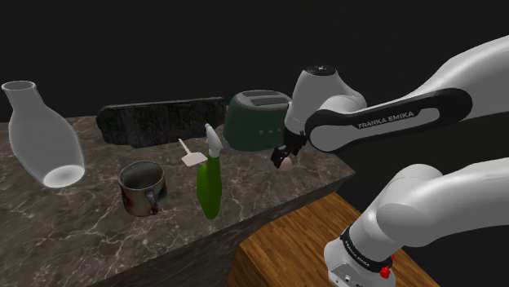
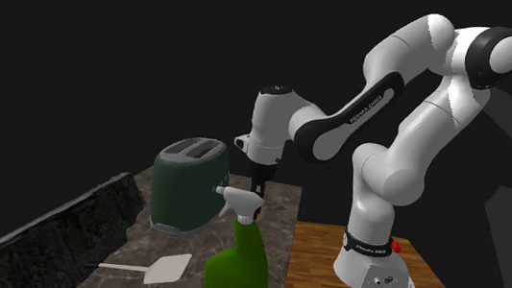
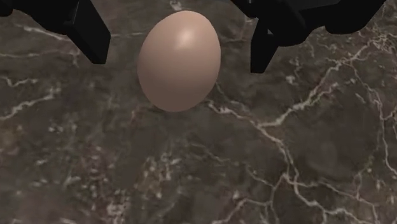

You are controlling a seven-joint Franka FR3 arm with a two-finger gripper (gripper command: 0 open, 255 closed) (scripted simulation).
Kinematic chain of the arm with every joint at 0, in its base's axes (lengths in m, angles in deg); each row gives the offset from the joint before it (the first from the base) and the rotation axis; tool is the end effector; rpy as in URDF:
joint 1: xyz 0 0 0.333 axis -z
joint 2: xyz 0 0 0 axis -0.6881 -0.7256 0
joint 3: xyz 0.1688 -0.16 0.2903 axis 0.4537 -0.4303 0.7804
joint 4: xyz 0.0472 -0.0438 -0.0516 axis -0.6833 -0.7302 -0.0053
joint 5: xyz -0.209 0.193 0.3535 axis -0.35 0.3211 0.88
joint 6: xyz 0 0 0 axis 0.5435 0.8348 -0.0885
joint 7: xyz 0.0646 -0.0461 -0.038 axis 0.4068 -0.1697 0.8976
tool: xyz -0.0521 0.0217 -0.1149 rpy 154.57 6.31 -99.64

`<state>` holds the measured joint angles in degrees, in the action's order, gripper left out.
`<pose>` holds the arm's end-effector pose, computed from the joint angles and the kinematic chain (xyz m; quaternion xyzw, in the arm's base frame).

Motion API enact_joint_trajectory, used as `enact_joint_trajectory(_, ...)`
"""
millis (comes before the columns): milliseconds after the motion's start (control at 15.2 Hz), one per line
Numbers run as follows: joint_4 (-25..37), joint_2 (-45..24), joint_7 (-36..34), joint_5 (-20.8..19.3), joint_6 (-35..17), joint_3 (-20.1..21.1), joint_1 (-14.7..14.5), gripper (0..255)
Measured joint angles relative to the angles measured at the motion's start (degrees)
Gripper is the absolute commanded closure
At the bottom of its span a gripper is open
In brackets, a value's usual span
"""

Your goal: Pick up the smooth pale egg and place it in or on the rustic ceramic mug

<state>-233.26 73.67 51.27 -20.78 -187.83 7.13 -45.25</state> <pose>0.3365 0.0421 0.3290 0.9948 0.0159 0.0388 0.0924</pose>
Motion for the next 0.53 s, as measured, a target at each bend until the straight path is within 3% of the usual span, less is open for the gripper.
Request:
enact_joint_trajectory(264,-1.3,-3.2,-0.7,-1.1,-4.5,0.2,1.0,0)
enact_joint_trajectory(528,-1.5,-3.7,-0.9,-1.3,-5.3,0.3,1.2,0)
